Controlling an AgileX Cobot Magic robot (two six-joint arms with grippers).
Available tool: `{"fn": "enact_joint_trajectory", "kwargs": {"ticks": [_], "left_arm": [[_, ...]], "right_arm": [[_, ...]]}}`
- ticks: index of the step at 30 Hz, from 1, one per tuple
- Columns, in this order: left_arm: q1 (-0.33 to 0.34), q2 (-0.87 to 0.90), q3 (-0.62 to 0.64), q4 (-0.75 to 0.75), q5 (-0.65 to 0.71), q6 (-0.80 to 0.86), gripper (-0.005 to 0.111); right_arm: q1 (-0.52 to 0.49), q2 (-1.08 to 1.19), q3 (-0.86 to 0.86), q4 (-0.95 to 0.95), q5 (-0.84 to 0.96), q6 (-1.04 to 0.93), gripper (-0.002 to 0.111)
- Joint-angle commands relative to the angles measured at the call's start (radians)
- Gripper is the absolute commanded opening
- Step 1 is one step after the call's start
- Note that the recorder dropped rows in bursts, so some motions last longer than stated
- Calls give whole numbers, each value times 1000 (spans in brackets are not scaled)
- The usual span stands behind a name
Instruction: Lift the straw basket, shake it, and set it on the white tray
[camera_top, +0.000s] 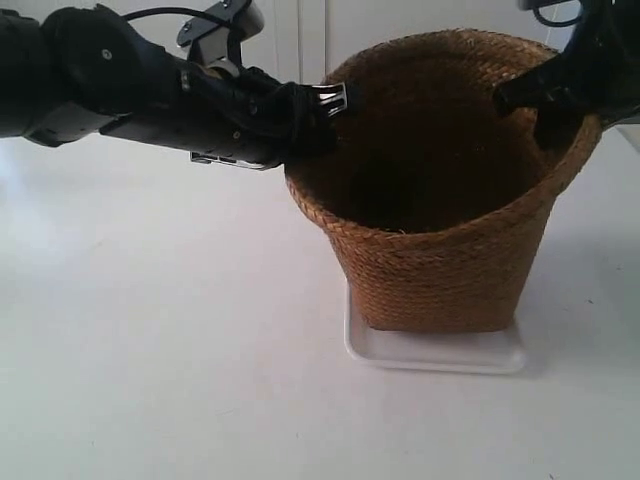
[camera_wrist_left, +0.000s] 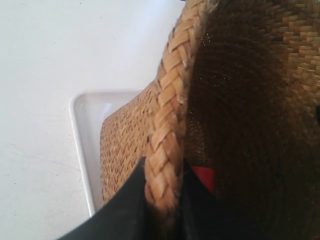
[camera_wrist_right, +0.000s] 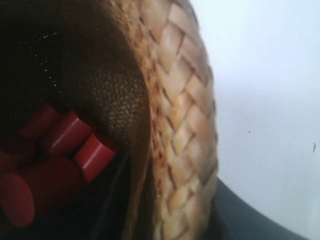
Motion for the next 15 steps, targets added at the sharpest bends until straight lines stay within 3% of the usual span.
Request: {"fn": "enact_joint_trajectory", "kwargs": {"ticks": [1,15], "left_arm": [[-9,-12,-13,5,-4,60,0],[-9,8,-13,5,-21,69,0]], "right_arm": [[-11,-1,8,-26,-38,8,0],[-11,-1,51,-134,-83,39,0]]}}
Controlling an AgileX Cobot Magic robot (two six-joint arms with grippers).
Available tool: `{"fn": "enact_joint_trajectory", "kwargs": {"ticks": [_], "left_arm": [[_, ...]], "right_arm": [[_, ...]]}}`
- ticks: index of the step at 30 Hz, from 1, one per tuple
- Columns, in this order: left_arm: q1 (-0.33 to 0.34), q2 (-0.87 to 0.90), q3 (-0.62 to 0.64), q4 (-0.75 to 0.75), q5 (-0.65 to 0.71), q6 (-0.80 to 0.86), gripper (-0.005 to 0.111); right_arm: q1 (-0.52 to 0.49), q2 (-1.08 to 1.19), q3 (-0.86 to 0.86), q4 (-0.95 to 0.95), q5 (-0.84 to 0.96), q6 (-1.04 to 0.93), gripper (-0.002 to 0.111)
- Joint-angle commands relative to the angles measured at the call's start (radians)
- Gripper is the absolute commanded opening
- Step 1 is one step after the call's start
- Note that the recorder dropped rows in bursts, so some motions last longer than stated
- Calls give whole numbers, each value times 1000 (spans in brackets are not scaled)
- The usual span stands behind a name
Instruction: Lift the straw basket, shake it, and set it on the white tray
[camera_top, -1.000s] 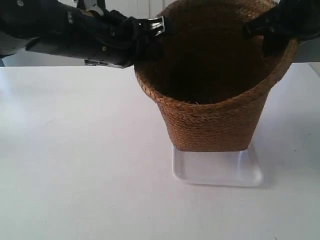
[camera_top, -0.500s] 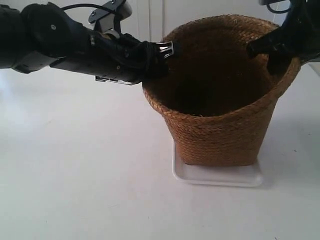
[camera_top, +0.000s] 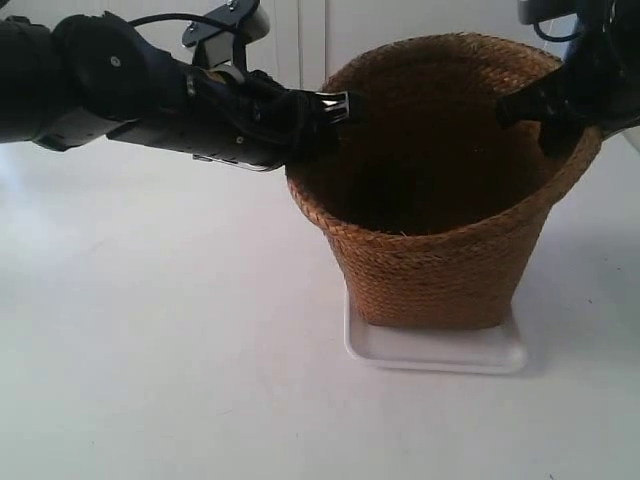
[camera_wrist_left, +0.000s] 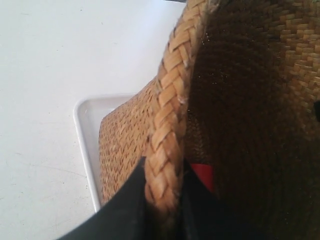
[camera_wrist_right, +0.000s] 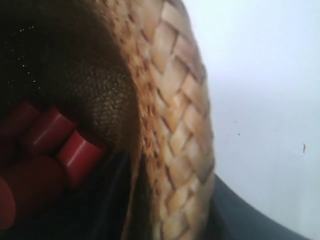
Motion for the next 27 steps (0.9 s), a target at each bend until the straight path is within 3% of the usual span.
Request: {"fn": "enact_joint_trajectory", "kwargs": {"ticks": [1,16,23,27], "left_arm": [[-9,-7,-13,-3,-9,25,0],[-9,-7,-13,16,-13,28,0],[-9,-7,-13,42,23,28,0],[-9,-7,-13,42,35,28,16]], "right_arm": [[-11,-1,1,-72,-20,3,0],[-11,-1,1,-67,-17,5,0],[-11,-1,2,-67,-13,5,12],[-11,-1,2,-67,-9,5,20]]}}
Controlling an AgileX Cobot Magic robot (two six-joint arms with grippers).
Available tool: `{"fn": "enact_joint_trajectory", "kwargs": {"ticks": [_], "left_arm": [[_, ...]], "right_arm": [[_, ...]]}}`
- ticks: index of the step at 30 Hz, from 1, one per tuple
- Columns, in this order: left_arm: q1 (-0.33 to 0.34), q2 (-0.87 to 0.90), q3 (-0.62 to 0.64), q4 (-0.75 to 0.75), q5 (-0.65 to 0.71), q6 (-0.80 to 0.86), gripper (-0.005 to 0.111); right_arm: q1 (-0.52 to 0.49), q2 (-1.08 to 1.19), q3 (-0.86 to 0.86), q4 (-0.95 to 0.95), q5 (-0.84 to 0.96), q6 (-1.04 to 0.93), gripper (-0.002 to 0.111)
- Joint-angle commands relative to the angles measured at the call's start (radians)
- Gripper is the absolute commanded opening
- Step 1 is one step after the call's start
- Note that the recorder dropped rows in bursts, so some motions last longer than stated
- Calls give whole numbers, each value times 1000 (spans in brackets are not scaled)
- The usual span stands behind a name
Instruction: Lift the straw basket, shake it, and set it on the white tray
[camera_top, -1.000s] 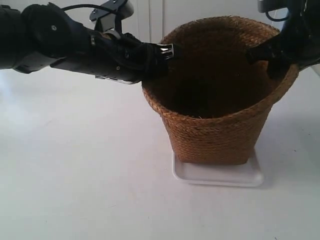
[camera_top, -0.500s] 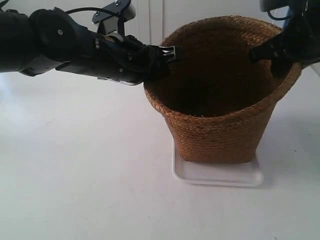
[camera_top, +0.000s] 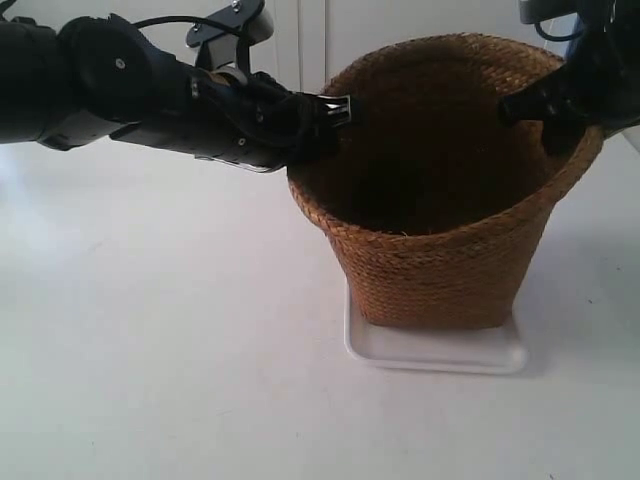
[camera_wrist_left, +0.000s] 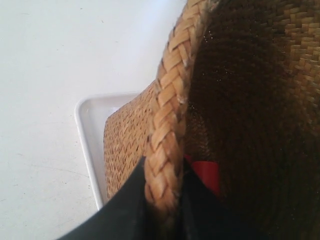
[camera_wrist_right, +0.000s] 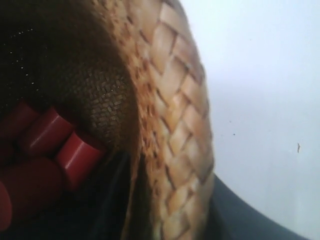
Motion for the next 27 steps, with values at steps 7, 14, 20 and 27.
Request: {"fn": "enact_joint_trajectory", "kwargs": {"ticks": [7,14,20,27], "left_arm": [[-7,-14,-9,22,35,27,37],[-7,-14,-9,22,58,27,38],[-7,-14,-9,45,58,27,38],[-7,-14,-9,63,42,27,53]], "right_arm": [[-11,-1,2,-51,-4,-2,25],[-11,-1,2,-40,0,-2,48],[-11,-1,2,-40,8,-2,55],[-11,-1,2,-40,1,8,64]]}}
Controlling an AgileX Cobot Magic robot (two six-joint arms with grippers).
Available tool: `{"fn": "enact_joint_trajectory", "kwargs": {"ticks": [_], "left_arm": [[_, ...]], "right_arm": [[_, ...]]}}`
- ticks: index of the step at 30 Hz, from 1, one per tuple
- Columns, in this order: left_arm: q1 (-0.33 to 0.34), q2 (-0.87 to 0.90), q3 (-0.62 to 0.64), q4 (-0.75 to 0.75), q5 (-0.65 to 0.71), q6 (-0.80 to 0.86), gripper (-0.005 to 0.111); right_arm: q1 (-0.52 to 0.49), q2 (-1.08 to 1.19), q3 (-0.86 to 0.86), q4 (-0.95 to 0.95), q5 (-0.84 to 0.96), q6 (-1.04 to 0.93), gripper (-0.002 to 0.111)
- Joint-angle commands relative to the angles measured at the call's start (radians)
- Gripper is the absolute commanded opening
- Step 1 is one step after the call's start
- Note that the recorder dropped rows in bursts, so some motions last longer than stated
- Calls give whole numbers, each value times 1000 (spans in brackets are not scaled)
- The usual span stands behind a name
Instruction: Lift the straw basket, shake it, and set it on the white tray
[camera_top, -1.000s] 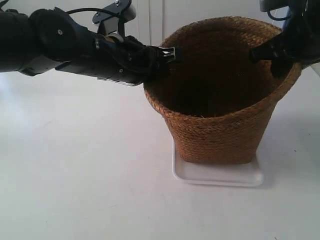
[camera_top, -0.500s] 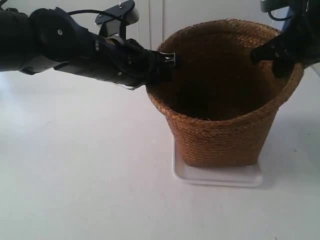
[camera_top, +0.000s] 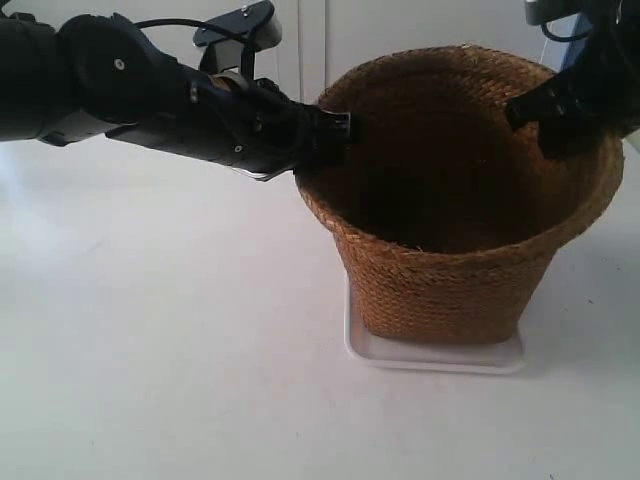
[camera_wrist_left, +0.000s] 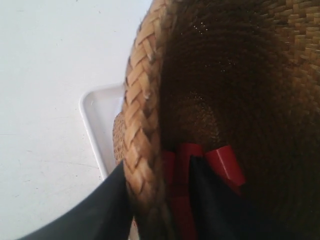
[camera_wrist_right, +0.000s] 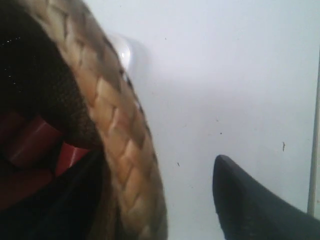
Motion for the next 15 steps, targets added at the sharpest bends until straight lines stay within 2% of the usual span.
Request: {"fn": "enact_joint_trajectory", "kwargs": {"ticks": [1,5,15], "left_arm": [[-6,-14,-5,0,-8,4,58],[-6,-16,-5,27,-21,22,68],[-6,-20,-5,38,-30,48,68]], "right_arm": [[-6,-1,2,-7,-6,8,65],[-6,-1,2,-7,-11,11,66],[-6,-33,0,-13,-44,19,66]]}}
